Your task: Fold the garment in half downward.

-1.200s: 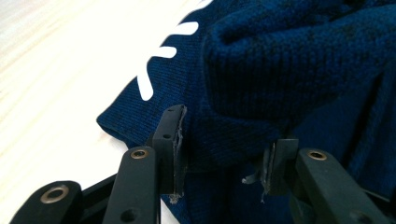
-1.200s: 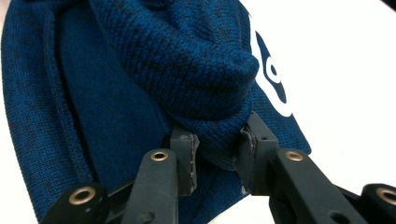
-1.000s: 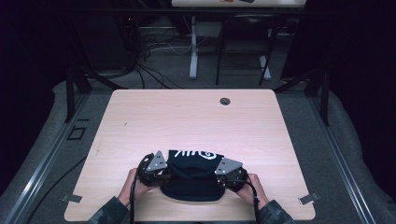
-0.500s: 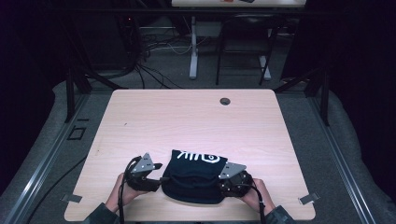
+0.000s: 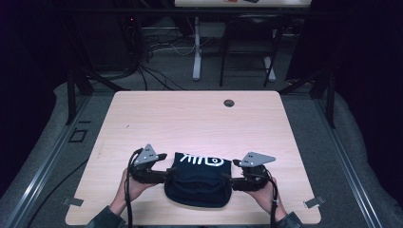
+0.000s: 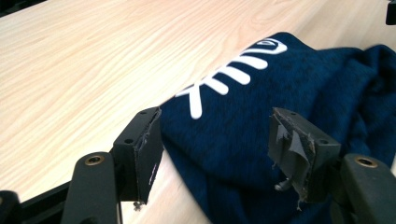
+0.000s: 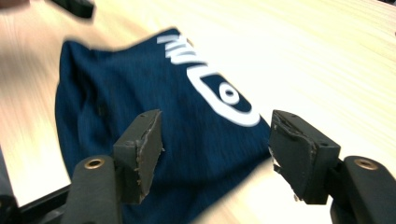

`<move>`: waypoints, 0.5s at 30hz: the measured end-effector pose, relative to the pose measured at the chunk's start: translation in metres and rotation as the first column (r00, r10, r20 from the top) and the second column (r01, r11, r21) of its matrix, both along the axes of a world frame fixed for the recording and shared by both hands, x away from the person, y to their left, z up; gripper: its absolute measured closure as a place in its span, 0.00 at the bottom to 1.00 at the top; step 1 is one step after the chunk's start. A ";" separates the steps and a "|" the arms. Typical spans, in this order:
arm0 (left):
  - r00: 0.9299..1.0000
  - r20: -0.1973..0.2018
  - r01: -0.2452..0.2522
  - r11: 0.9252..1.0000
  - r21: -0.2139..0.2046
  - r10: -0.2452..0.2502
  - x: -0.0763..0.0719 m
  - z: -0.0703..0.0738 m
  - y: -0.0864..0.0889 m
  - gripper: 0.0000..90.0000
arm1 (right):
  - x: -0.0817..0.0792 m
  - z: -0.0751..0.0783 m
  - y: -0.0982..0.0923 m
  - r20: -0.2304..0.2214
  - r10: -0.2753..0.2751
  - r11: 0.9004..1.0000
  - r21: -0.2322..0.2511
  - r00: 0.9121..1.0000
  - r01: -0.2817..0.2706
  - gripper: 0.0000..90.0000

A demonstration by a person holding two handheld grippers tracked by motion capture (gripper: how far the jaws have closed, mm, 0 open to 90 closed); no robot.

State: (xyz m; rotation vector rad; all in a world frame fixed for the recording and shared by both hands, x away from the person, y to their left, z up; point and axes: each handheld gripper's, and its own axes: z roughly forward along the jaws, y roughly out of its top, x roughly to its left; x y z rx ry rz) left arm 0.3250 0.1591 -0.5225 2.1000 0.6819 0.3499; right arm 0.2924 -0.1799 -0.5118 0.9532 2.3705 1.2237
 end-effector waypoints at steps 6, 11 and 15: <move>0.997 -0.044 0.064 0.996 0.060 -0.061 0.002 -0.016 -0.029 0.35 | 0.012 -0.018 0.032 -0.065 0.010 0.998 -0.055 0.998 -0.014 0.35; 0.994 -0.072 0.089 0.987 0.136 -0.080 -0.005 -0.032 -0.033 0.32 | 0.010 -0.033 0.039 -0.102 0.031 0.992 -0.115 0.994 -0.042 0.30; 0.995 -0.075 0.080 0.984 0.156 -0.069 -0.008 -0.040 -0.030 0.29 | 0.007 -0.044 0.043 -0.105 0.040 0.984 -0.170 0.994 -0.058 0.25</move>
